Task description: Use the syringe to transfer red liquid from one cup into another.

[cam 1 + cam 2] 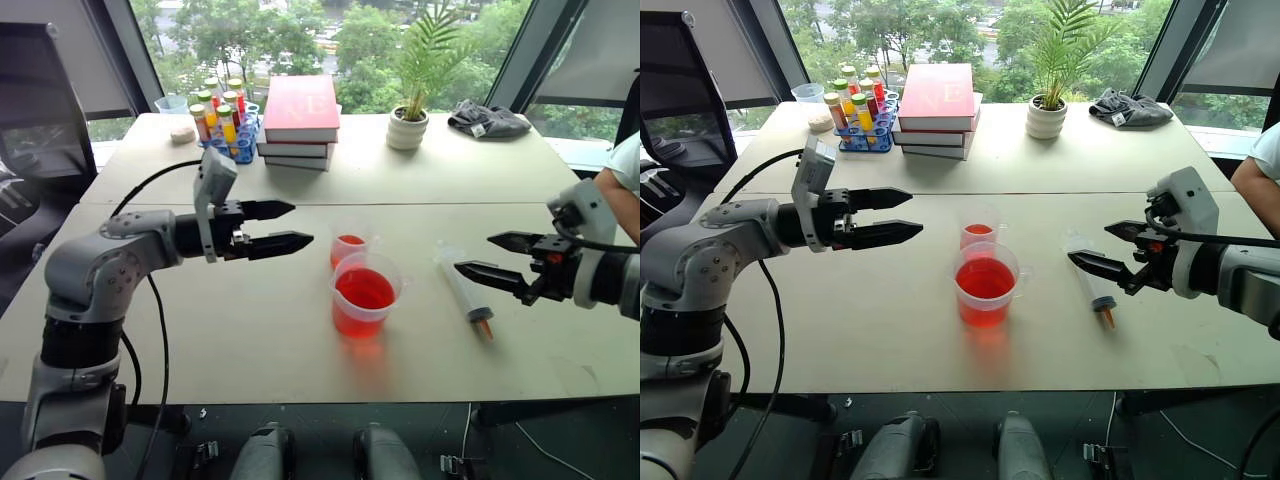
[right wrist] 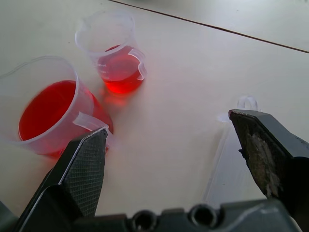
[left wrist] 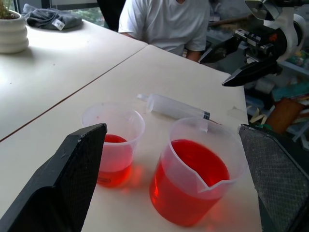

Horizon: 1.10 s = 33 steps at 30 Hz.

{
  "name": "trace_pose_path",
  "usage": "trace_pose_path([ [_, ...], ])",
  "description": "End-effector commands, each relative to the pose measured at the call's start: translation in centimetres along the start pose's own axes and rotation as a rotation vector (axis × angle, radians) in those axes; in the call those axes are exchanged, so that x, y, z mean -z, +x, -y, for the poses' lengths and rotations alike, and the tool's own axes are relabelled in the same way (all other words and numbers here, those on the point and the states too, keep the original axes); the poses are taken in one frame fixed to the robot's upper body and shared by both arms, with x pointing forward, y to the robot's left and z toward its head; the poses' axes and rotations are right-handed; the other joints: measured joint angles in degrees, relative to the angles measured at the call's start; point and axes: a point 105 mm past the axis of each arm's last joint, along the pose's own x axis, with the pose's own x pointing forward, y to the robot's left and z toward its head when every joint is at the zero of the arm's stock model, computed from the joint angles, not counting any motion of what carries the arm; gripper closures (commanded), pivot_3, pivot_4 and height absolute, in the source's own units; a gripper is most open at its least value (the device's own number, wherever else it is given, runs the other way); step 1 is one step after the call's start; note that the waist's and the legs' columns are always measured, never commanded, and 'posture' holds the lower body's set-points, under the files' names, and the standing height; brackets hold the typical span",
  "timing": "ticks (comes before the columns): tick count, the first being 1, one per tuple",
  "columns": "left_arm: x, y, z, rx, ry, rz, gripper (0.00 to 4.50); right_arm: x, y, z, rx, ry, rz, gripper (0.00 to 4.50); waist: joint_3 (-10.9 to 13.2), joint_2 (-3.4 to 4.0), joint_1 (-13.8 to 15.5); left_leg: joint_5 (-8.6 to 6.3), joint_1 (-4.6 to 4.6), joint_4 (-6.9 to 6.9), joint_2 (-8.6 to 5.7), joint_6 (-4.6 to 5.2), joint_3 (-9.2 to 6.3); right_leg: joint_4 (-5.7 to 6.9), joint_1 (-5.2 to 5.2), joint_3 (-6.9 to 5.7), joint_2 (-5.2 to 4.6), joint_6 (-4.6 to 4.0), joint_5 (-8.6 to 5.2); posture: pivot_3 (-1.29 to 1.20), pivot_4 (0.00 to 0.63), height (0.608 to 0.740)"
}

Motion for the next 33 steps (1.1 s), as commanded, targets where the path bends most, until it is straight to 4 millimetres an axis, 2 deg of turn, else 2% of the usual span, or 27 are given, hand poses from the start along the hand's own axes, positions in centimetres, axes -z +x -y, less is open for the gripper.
trace_pose_path([
  [1,-0.7,0.2,0.4,0.013,0.040,0.019,0.00,-0.3,-0.1,1.3,0.072,0.009,-0.036,0.11,0.00,0.00,-0.02,0.00,0.00,0.00,0.00,0.00,0.00,0.00,0.00,0.00,0.00,0.00,0.00,0.00,0.150,0.740],
  [6,-0.5,0.4,0.3,0.019,0.040,0.019,0.00,-0.5,0.8,2.1,0.089,0.071,-0.090,0.11,0.00,0.00,-0.06,0.00,0.00,0.00,0.00,0.00,0.01,0.01,-0.01,0.01,-0.02,-0.08,-0.04,0.00,0.150,0.740],
  [13,-0.4,0.9,0.1,0.029,0.053,0.026,0.00,0.1,3.7,3.8,0.168,0.144,-0.222,0.11,0.00,0.01,-0.14,0.00,-0.01,-0.01,0.00,0.00,0.01,0.01,-0.05,0.06,-0.03,-0.10,-0.05,0.00,0.150,0.740],
  [18,-0.2,1.2,0.2,0.030,0.065,0.029,0.00,1.6,5.6,4.9,0.181,0.149,-0.313,0.11,0.00,0.01,0.00,0.00,-0.08,-0.03,-0.01,0.00,0.01,-0.03,-0.09,0.05,-0.05,-0.09,-0.04,0.00,0.150,0.740],
  [23,0.1,1.0,0.3,0.014,0.056,0.043,0.00,4.8,8.1,5.0,0.159,0.131,-0.411,0.11,0.00,0.01,-0.17,-0.01,-0.10,-0.02,-0.02,0.02,0.05,-0.10,-0.08,0.01,-0.03,0.05,0.04,0.00,0.150,0.740],
  [30,0.1,0.8,0.4,-0.010,0.053,0.056,0.00,6.6,10.1,5.3,0.137,0.106,-0.459,0.11,-0.01,-0.01,-0.19,-0.01,-0.08,-0.01,-0.01,0.03,0.04,-0.07,-0.06,0.00,0.16,0.08,0.05,0.00,0.150,0.740],
  [33,0.0,0.7,0.4,-0.015,0.051,0.060,0.00,6.6,10.6,5.6,0.137,0.106,-0.458,1.00,-0.01,-0.01,-0.20,-0.01,-0.05,0.06,-0.01,0.03,0.05,-0.06,0.00,0.01,0.18,0.07,0.06,0.00,0.150,0.740],
])
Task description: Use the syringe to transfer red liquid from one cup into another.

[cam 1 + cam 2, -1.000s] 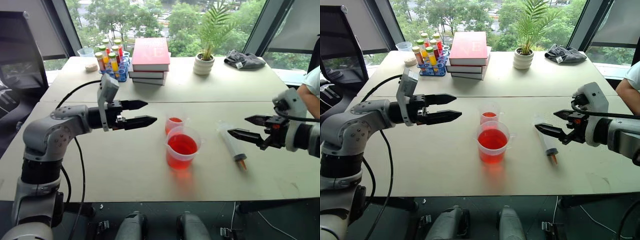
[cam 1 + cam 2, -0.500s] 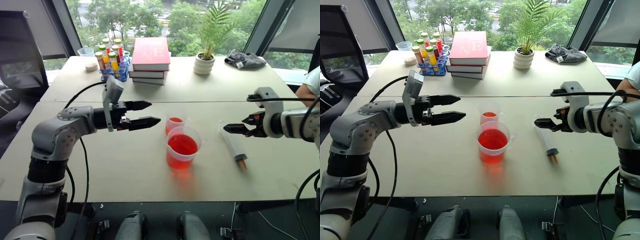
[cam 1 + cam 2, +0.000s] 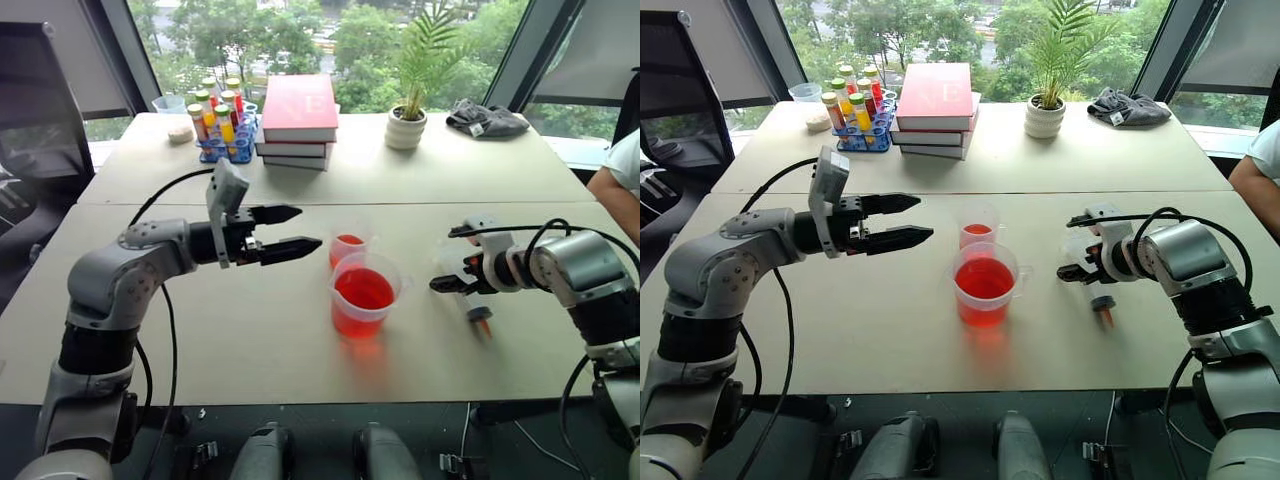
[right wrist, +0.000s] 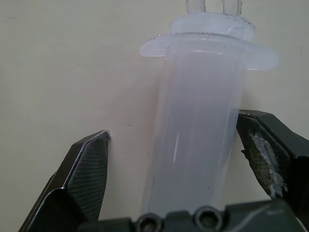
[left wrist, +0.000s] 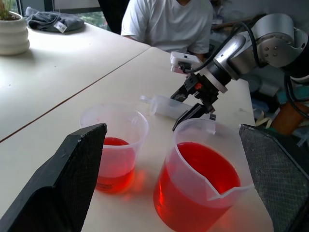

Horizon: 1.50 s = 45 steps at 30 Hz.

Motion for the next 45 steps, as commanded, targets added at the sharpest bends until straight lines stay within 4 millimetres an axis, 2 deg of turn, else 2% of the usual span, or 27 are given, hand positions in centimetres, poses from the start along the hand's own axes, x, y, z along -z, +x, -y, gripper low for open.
trace_pose_path([
  [1,-1.2,-0.3,0.5,0.007,0.034,0.045,0.00,-0.7,0.1,0.3,0.007,-0.016,0.016,1.49,0.00,0.00,0.02,0.00,0.02,0.01,0.00,0.00,0.00,0.01,0.01,0.00,0.00,0.00,0.00,0.00,0.150,0.740],
  [3,-1.5,-0.4,0.5,0.009,0.032,0.056,0.00,-0.9,0.2,0.2,-0.003,-0.021,0.017,2.54,0.00,0.00,-0.04,0.00,0.04,0.01,0.00,0.00,0.00,0.05,0.01,0.00,0.01,0.00,0.00,0.00,0.150,0.740],
  [5,-1.6,-0.4,0.5,0.008,0.033,0.059,0.00,-1.0,0.2,-0.1,-0.012,-0.027,0.018,3.12,0.00,0.00,-0.10,0.00,0.06,0.00,0.02,0.00,-0.01,0.08,0.00,0.00,0.02,0.00,0.00,0.00,0.150,0.740],
  [9,-1.7,-0.4,0.4,0.010,0.041,0.057,0.00,-2.1,-0.8,-0.1,0.004,-0.045,0.064,3.12,0.00,0.00,-0.09,0.00,0.08,0.00,0.02,0.00,-0.01,0.15,0.00,0.00,0.03,0.00,0.00,0.00,0.150,0.740],
  [13,-2.1,-0.5,0.2,0.013,0.052,0.055,0.00,-6.4,-4.4,0.3,0.059,-0.082,0.337,3.12,0.03,0.05,0.03,0.00,0.04,-0.01,0.02,-0.01,0.02,0.21,-0.11,0.04,0.02,0.00,0.00,0.00,0.150,0.740],
  [15,-2.4,-0.4,0.2,0.023,0.058,0.058,0.00,-10.3,-7.9,-1.3,0.013,-0.140,0.640,3.12,0.03,0.05,0.09,0.00,0.04,-0.04,0.02,-0.01,0.00,0.21,-0.11,0.02,0.03,0.00,-0.01,0.00,0.150,0.740],
  [17,-2.7,-0.2,0.2,0.037,0.064,0.060,0.00,-12.6,-11.6,-3.5,-0.055,-0.197,0.904,3.12,0.03,0.05,0.08,0.00,0.03,-0.07,0.02,-0.01,0.00,0.21,-0.12,0.03,0.05,0.01,-0.01,0.00,0.150,0.740],
  [20,-2.9,0.1,0.1,0.056,0.070,0.062,0.00,-13.4,-13.7,-5.5,-0.077,-0.226,1.066,3.12,0.02,0.03,0.11,0.00,0.04,-0.09,0.03,-0.01,-0.03,0.21,-0.11,0.00,0.08,0.02,-0.01,0.00,0.150,0.740],
  [22,-3.3,0.4,0.1,0.079,0.078,0.057,0.00,-13.7,-15.4,-8.2,-0.138,-0.242,1.241,3.12,-0.01,-0.01,0.16,0.00,0.04,-0.07,0.02,-0.01,-0.04,0.20,-0.07,-0.01,0.06,0.02,-0.01,0.00,0.150,0.740],
  [24,-3.6,0.7,0.0,0.101,0.091,0.049,0.00,-13.2,-16.6,-10.6,-0.255,-0.237,1.368,3.12,0.00,-0.01,0.14,0.00,0.05,-0.03,0.02,-0.01,-0.03,0.20,-0.03,0.00,0.05,0.02,-0.01,0.00,0.150,0.740],
  [29,-4.7,1.3,-0.2,0.147,0.115,0.044,0.00,-10.7,-15.6,-13.9,-0.441,-0.149,1.452,3.12,0.00,-0.01,0.18,0.00,0.05,-0.01,0.01,-0.01,-0.04,0.25,-0.04,-0.01,0.05,0.02,-0.01,0.00,0.150,0.740],
  [32,-5.1,1.8,0.0,0.178,0.125,0.037,0.00,-8.8,-13.0,-15.0,-0.459,-0.184,1.423,3.12,0.00,0.00,0.07,0.00,0.06,-0.01,0.00,-0.01,-0.03,0.25,-0.04,-0.01,0.06,0.02,-0.01,0.00,0.150,0.740],
  [39,-6.3,2.8,0.9,0.253,0.146,0.038,0.00,-6.6,-9.1,-16.0,-0.455,-0.156,1.383,3.12,0.00,0.00,-0.07,0.02,0.11,0.01,0.02,-0.04,-0.04,0.33,-0.05,0.00,0.16,0.02,-0.01,0.00,0.150,0.740],
  [45,-6.7,3.4,2.7,0.369,0.113,0.029,0.00,-5.8,-7.6,-16.1,-0.429,-0.135,1.370,3.12,0.00,0.00,-0.02,0.03,0.11,0.00,0.02,-0.04,-0.04,0.32,-0.05,0.01,0.16,0.03,-0.03,0.00,0.150,0.740],
])
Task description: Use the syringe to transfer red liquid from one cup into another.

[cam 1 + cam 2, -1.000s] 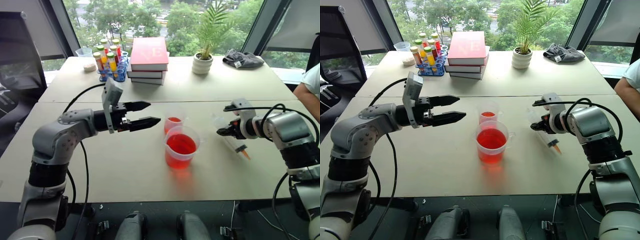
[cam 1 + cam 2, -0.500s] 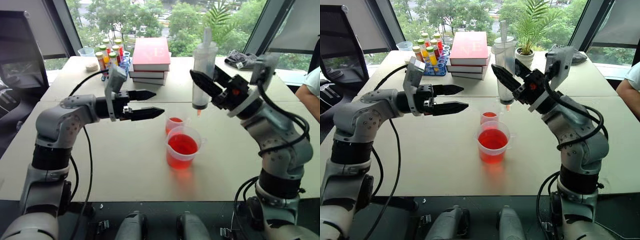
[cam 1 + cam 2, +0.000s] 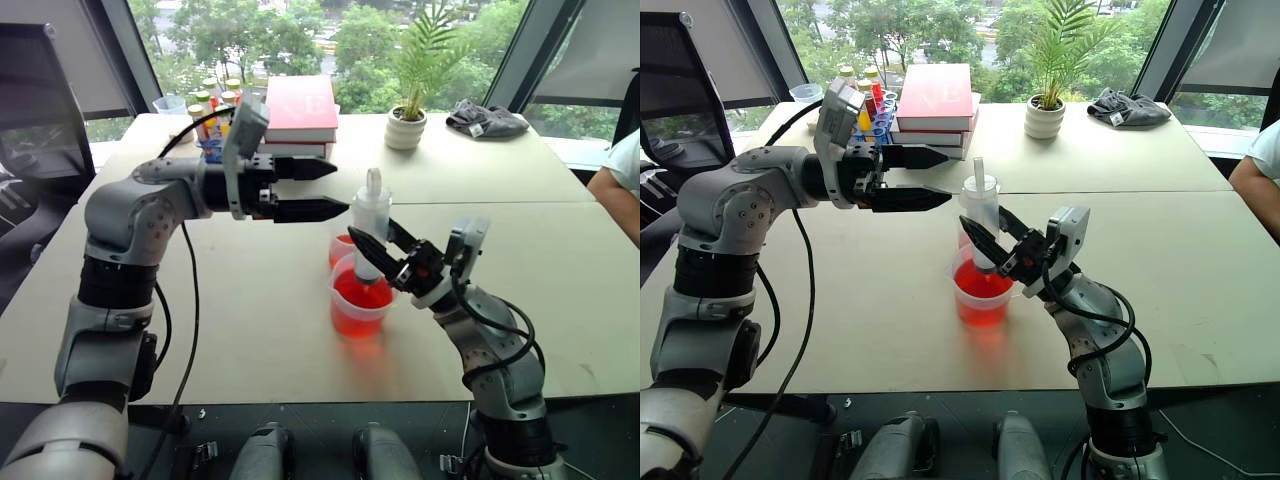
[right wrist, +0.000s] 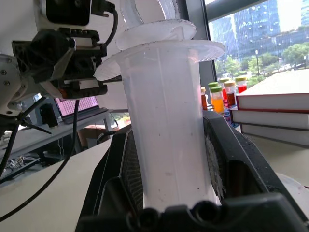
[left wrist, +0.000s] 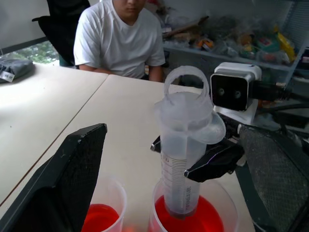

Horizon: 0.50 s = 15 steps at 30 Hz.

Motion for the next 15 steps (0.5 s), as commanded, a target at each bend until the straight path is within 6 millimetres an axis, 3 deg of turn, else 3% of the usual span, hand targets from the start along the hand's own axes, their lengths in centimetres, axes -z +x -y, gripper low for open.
trace_pose_path([
  [1,-1.3,0.9,1.7,0.107,0.018,0.006,0.00,-0.6,0.1,-0.3,0.003,-0.028,0.046,3.12,0.00,0.00,0.04,0.00,0.00,0.01,0.00,0.00,0.00,0.00,0.00,0.00,0.00,0.00,0.00,0.00,0.150,0.740],
  [6,-0.8,1.5,2.8,0.182,-0.004,-0.017,0.00,-0.6,0.2,-0.2,0.015,-0.030,0.048,3.12,0.00,0.00,0.02,0.00,0.00,0.01,0.00,-0.01,-0.01,0.01,0.00,0.01,0.00,0.00,0.00,0.00,0.150,0.740],
  [15,-1.3,3.0,2.8,0.222,0.000,0.026,0.00,-0.3,0.0,-0.4,0.008,-0.035,0.026,3.12,0.00,0.00,0.11,0.01,0.00,0.03,-0.01,-0.01,-0.02,0.01,0.02,0.01,-0.01,0.00,0.00,0.00,0.150,0.740],
])
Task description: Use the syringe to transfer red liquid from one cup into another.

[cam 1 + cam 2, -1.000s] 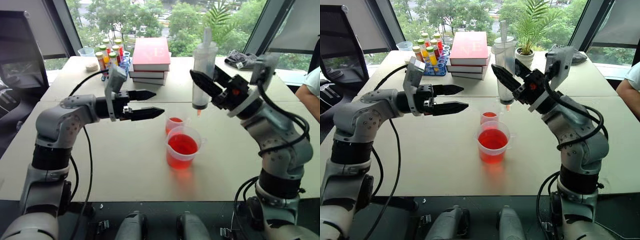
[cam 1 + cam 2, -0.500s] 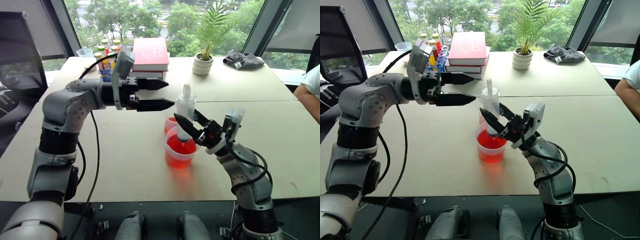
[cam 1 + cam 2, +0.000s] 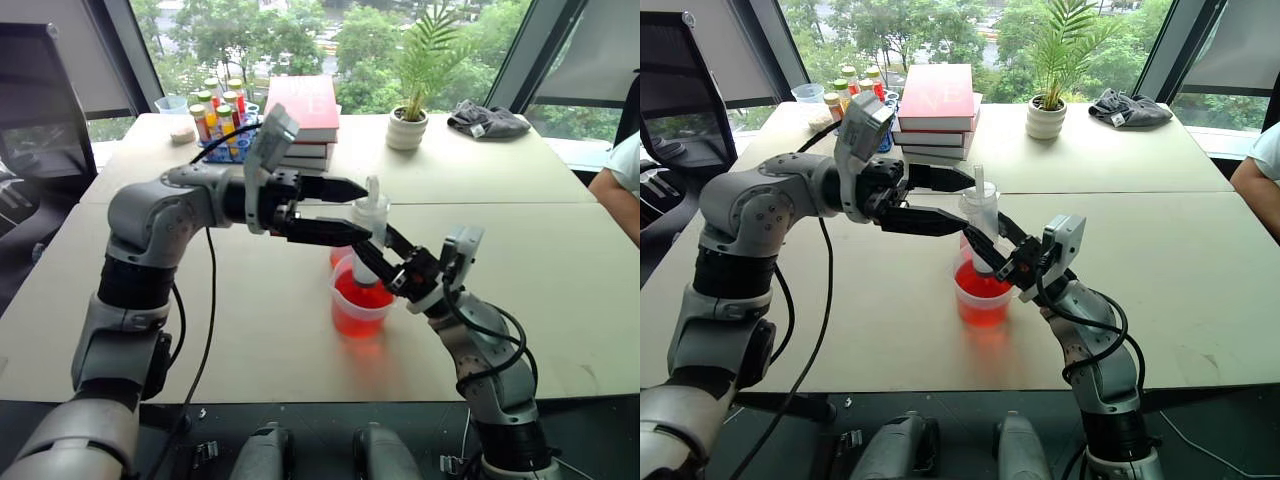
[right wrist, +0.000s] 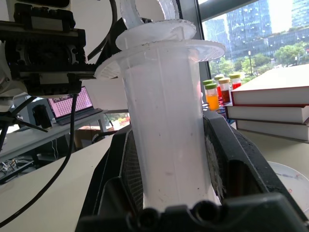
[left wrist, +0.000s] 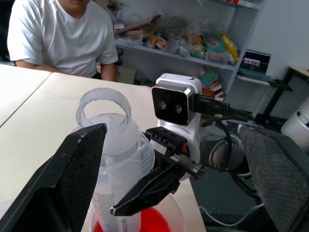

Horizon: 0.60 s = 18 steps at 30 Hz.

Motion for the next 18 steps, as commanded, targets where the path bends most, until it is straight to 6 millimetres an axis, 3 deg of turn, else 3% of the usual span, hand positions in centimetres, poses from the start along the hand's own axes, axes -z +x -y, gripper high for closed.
trace_pose_path([
  [1,-1.3,0.8,0.2,0.027,0.046,0.016,0.00,-1.0,0.1,-0.2,-0.012,-0.033,0.029,3.12,0.00,0.00,0.00,0.00,0.00,0.00,0.00,0.00,0.00,0.00,0.00,0.00,0.00,0.00,0.00,0.00,0.150,0.740],
  [3,-1.1,1.2,-0.3,0.014,0.041,0.016,0.00,-1.0,0.1,-0.2,-0.012,-0.035,0.025,3.12,0.00,0.00,-0.02,0.00,0.00,0.00,0.00,0.00,0.00,0.00,0.00,0.00,0.00,0.00,0.00,0.00,0.150,0.740],
  [6,-0.9,1.7,-0.7,0.006,0.035,0.020,0.84,-0.9,0.1,-0.2,-0.013,-0.036,0.022,3.12,0.00,0.00,-0.02,0.00,0.00,0.00,0.00,0.00,0.00,0.00,0.00,0.00,0.01,0.00,0.00,0.00,0.150,0.740],
  [13,-1.3,2.2,-0.6,0.025,0.043,0.038,4.34,-0.8,-0.1,-0.4,-0.021,-0.028,0.011,3.12,0.00,0.00,-0.04,0.00,0.00,0.00,0.00,0.00,-0.01,0.01,0.00,0.00,0.01,0.00,0.00,0.00,0.150,0.740],
  [18,-2.9,2.4,-0.9,0.016,0.090,0.073,4.42,-0.1,-0.4,-0.5,-0.029,-0.007,-0.010,3.12,0.00,0.00,0.10,0.00,0.00,0.01,-0.01,0.00,-0.01,0.00,0.01,0.00,0.01,0.00,0.00,0.00,0.150,0.740],
])
